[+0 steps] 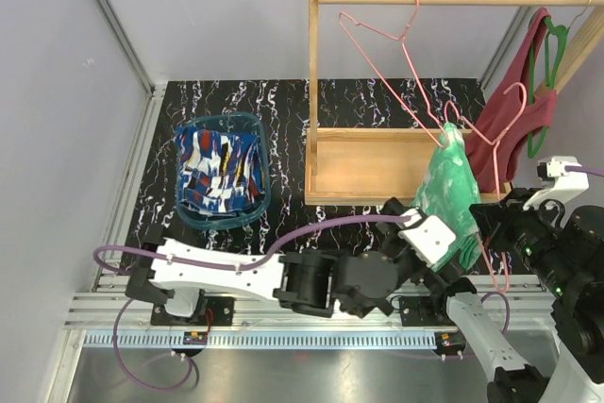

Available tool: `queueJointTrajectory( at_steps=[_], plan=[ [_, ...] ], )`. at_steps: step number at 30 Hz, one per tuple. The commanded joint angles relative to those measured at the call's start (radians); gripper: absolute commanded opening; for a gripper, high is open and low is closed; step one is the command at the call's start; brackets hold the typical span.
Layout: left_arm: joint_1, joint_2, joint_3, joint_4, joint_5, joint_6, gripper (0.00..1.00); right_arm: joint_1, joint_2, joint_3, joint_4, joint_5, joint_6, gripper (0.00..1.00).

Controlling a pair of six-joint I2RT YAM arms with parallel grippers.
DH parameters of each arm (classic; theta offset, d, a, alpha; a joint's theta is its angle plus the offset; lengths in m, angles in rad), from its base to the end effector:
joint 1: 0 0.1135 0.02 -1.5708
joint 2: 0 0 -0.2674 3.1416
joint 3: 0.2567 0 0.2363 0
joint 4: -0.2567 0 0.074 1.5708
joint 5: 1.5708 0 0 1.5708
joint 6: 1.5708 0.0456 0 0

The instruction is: Remove the trousers from the hanger

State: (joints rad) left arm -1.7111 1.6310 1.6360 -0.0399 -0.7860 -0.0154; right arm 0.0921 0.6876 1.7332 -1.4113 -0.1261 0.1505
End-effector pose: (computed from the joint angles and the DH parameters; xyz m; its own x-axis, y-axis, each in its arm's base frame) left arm -0.0199 -0.3714 0.4378 -0.0074 0.0253 -0.9997 0.7986 0.6018 0.0093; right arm -0.0131 0.0046 0.4684 -0.3833 0.1140 -0.9166 -0.1524 0.9709 0.1845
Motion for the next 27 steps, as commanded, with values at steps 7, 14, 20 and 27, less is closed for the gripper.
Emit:
queueJointTrajectory(
  at_steps=[7,14,20,27],
  plan=[
    [0.036,0.171,0.202,0.046,-0.021,-0.034,0.93,0.043,0.030,0.146,0.152,-0.029,0.004,0.00],
    [0.091,0.214,0.211,0.041,0.019,-0.066,0.89,0.055,0.029,0.169,0.152,-0.035,0.008,0.00],
    [0.105,0.240,0.228,0.055,0.004,-0.052,0.89,0.057,0.021,0.177,0.156,-0.067,0.012,0.00],
    [0.105,0.240,0.234,0.057,0.016,-0.047,0.90,0.058,0.016,0.140,0.167,-0.083,0.008,0.00]
  ],
)
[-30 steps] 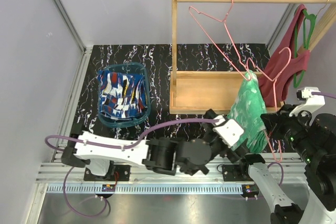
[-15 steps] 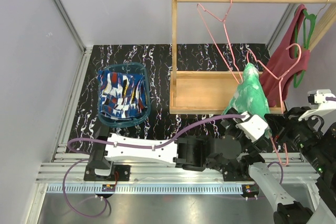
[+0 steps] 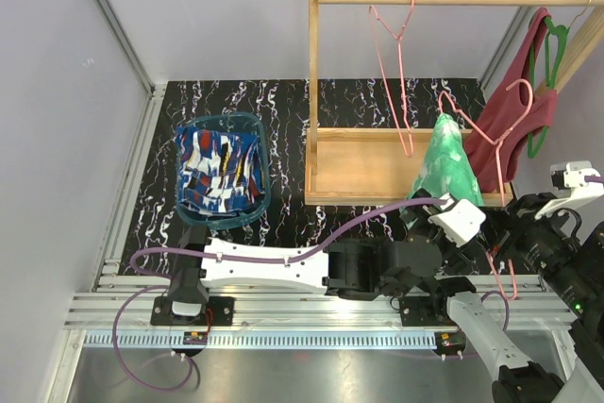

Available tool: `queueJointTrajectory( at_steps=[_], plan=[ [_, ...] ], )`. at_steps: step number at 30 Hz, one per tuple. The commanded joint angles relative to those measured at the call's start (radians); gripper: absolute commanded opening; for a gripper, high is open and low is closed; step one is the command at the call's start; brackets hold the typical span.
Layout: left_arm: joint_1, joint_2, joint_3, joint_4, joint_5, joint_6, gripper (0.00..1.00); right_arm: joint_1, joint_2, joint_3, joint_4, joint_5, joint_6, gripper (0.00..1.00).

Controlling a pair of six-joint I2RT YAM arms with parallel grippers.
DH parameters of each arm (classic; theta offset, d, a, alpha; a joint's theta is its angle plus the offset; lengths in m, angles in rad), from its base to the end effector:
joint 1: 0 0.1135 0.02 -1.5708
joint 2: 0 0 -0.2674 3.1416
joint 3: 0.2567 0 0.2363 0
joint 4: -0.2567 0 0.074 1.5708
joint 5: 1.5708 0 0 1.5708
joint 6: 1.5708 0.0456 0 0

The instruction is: Remove the trousers from the hanger

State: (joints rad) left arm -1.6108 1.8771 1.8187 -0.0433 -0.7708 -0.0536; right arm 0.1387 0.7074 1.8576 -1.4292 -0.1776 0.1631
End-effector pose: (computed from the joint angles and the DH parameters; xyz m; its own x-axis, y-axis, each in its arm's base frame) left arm 0.0142 -0.4394 0.4042 -0.0358 0.0657 -0.9972 0.7437 0.6683 0.0173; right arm -0.0312 0.0038 0.4877 -0.3185 0.1169 -0.9407 -0.2559 0.9449 0.2041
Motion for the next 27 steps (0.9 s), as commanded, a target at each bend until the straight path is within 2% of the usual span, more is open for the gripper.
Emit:
queueJointTrajectory(
  at_steps=[1,2,4,8,10,14,16,20,27],
  plan=[
    [0.005,-0.009,0.051,0.060,0.001,-0.009,0.84,0.010,-0.003,0.014,0.182,-0.030,-0.005,0.00],
    [0.005,-0.010,0.050,0.062,-0.004,-0.008,0.69,0.012,-0.003,0.017,0.184,-0.031,-0.005,0.00],
    [0.005,-0.012,0.048,0.063,-0.016,0.001,0.53,0.012,-0.003,0.022,0.185,-0.031,-0.004,0.00],
    [0.006,-0.012,0.050,0.071,-0.050,0.020,0.34,0.012,-0.002,0.019,0.188,-0.042,-0.005,0.00],
    [0.006,-0.021,0.050,0.072,-0.062,0.020,0.21,0.012,-0.002,0.008,0.191,-0.040,-0.005,0.00],
    [0.003,-0.073,0.015,0.092,-0.125,0.008,0.08,0.012,-0.003,-0.041,0.194,-0.046,-0.011,0.00],
    [0.000,-0.108,-0.030,0.155,-0.139,0.017,0.00,0.012,-0.014,-0.060,0.197,-0.052,-0.011,0.00],
    [-0.012,-0.232,-0.188,0.351,-0.145,0.088,0.00,0.012,-0.040,-0.153,0.208,-0.049,-0.014,0.00],
    [-0.057,-0.357,-0.268,0.509,-0.272,0.214,0.00,0.012,-0.068,-0.366,0.237,-0.048,-0.011,0.00]
  ],
)
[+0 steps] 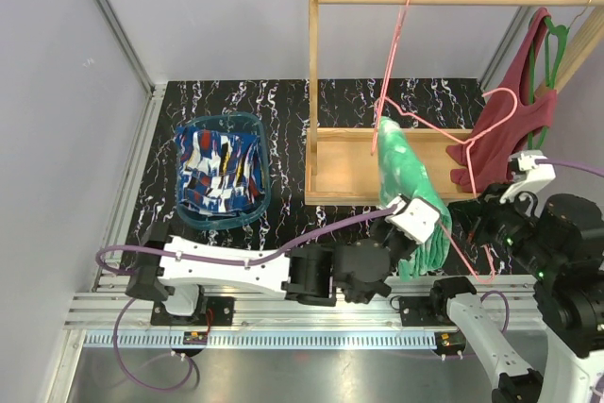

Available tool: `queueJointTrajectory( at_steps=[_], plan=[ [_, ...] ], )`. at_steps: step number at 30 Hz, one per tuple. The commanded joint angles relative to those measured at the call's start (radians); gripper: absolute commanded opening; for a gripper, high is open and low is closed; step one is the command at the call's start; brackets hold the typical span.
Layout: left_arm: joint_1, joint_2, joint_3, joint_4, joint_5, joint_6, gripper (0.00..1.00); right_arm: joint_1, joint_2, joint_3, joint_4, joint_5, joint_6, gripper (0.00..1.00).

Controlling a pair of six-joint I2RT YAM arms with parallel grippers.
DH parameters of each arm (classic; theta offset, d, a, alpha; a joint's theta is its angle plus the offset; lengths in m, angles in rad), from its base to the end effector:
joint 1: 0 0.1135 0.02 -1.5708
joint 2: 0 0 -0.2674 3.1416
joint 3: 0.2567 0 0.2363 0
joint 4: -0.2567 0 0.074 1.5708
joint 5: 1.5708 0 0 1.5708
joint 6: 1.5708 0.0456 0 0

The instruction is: Remove the trousers from the hanger

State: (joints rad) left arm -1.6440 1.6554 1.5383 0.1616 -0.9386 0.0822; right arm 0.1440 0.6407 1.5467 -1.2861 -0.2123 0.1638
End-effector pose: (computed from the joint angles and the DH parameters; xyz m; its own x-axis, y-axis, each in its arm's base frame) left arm 0.0091 -0.3791 0.4173 0.0500 0.0182 -0.9986 0.6464 0.7616 0.0463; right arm 0.0080 0.0109 0.4462 -0.4167 0.1007 -0.9034 -0.2696 0.9355 0.2286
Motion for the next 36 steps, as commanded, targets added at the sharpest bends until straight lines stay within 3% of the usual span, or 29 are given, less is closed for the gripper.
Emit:
queueJointTrajectory(
  at_steps=[1,10,18,23,27,28,32,36],
  plan=[
    [-0.027,-0.147,0.008,0.323,-0.123,0.097,0.00,0.006,-0.003,-0.097,0.097,-0.016,-0.010,0.00],
    [-0.066,-0.331,-0.070,0.464,-0.152,0.260,0.00,0.006,-0.010,-0.212,0.133,-0.022,-0.012,0.00],
    [-0.077,-0.471,-0.101,0.449,-0.172,0.343,0.00,0.006,0.004,-0.246,0.130,0.030,-0.017,0.00],
    [-0.047,-0.519,-0.125,0.454,-0.281,0.461,0.00,0.008,0.008,-0.237,0.125,0.117,-0.009,0.00],
    [0.137,-0.565,-0.155,0.215,-0.356,0.316,0.00,0.008,-0.016,-0.237,0.142,0.282,0.014,0.00],
    [0.173,-0.575,-0.159,0.079,-0.358,0.210,0.00,0.008,-0.024,-0.238,0.146,0.301,0.019,0.00],
    [0.338,-0.643,-0.187,-0.212,-0.328,-0.019,0.00,0.008,-0.053,-0.260,0.174,0.375,0.023,0.00],
    [0.495,-0.680,-0.204,-0.370,-0.310,-0.077,0.00,0.008,-0.068,-0.277,0.206,0.468,0.023,0.00]
  ],
)
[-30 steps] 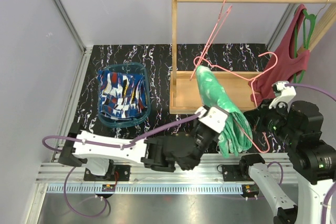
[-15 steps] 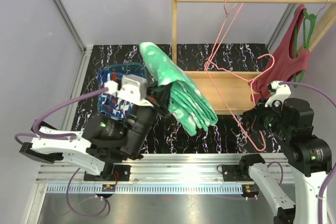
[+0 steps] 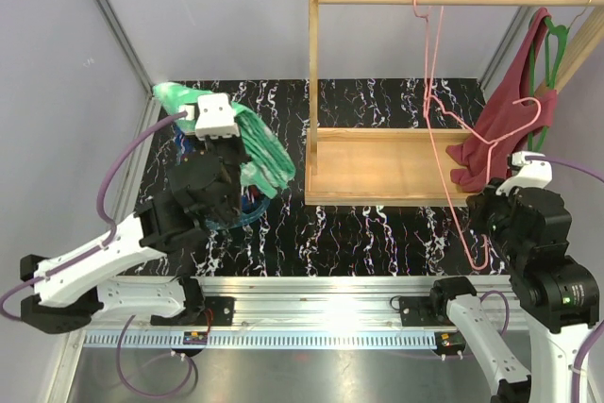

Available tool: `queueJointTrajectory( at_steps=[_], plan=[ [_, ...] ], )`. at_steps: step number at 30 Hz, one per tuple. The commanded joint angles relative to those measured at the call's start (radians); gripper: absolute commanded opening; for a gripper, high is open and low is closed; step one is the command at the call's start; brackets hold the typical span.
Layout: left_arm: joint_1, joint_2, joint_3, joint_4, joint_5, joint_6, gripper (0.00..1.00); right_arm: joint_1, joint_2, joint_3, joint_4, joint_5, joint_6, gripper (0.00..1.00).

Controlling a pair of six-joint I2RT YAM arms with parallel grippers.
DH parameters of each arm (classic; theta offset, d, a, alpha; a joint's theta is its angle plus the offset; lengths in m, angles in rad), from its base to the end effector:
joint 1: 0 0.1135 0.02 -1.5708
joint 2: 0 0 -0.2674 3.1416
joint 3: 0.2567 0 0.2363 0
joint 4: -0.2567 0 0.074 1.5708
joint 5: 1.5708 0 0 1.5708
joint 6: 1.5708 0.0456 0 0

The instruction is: Remove the trousers from the hanger

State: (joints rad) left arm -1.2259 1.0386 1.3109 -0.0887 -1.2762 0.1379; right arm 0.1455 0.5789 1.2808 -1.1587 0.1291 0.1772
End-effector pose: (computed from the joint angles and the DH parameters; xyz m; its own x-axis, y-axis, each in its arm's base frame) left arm 0.0999 -0.1491 0.4791 0.0550 -0.0350 -0.9979 -0.0529 0.9979 -0.0379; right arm 0.0394 -0.0002 0.4006 -0.4348 0.1130 -0.8934 0.0479 0.9936 0.1023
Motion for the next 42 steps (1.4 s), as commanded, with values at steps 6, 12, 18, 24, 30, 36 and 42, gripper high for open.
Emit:
queueJointTrajectory(
  at_steps=[6,12,18,24,30,36,42],
  plan=[
    [0.268,-0.052,0.063,-0.451,0.074,-0.268,0.00,0.006,-0.040,-0.005,0.113,0.185,0.016,0.00],
    [0.419,0.007,0.065,-0.785,0.101,-0.385,0.00,0.006,-0.071,0.028,0.119,0.201,0.022,0.00],
    [0.535,0.110,0.057,-0.892,0.283,-0.406,0.00,0.006,-0.074,0.080,0.099,0.201,0.016,0.00],
    [0.670,0.351,0.063,-0.762,0.473,-0.334,0.00,0.006,-0.083,0.120,0.086,0.176,0.011,0.00],
    [0.755,0.595,0.224,-0.677,0.626,-0.258,0.00,0.006,-0.070,0.156,0.080,0.159,-0.005,0.00],
    [0.798,0.770,0.356,-0.658,0.802,-0.277,0.00,0.005,-0.073,0.155,0.086,0.142,-0.012,0.00],
    [0.812,0.888,0.470,-0.680,0.926,-0.355,0.00,0.005,-0.059,0.150,0.093,0.127,-0.015,0.00]
  ],
)
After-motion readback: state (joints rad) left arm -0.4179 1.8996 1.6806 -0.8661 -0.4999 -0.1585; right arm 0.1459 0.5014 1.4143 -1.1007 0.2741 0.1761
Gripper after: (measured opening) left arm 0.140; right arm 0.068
